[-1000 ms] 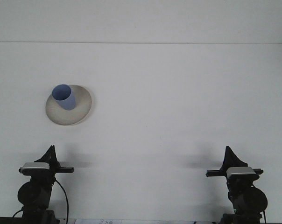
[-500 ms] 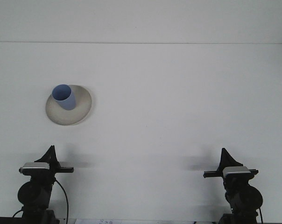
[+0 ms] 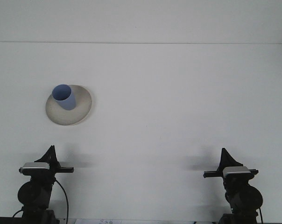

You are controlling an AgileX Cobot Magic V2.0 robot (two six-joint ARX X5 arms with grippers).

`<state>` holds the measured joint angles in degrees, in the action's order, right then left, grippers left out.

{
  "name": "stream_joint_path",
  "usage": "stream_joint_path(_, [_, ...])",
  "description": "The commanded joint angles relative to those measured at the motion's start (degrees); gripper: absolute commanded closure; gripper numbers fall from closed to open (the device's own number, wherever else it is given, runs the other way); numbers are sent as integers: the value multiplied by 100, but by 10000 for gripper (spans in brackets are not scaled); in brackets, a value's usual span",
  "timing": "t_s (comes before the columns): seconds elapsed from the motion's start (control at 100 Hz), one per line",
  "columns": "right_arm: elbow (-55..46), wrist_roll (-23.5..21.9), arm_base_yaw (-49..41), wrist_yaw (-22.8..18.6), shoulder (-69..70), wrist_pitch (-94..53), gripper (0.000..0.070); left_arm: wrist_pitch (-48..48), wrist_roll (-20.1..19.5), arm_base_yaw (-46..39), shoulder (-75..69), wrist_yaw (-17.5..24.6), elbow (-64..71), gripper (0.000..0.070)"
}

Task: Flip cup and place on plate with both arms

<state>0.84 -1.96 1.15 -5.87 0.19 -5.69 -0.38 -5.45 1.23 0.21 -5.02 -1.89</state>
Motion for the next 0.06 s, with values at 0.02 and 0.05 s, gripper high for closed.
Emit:
stream_joint_path(0.02, [-11,-81,4,-13,-11,57,694,63,-31,-15,-4,-4,109,685])
stream_joint_path(0.05, [-11,-81,4,-13,-11,57,694,63,-31,-15,-4,-4,109,685])
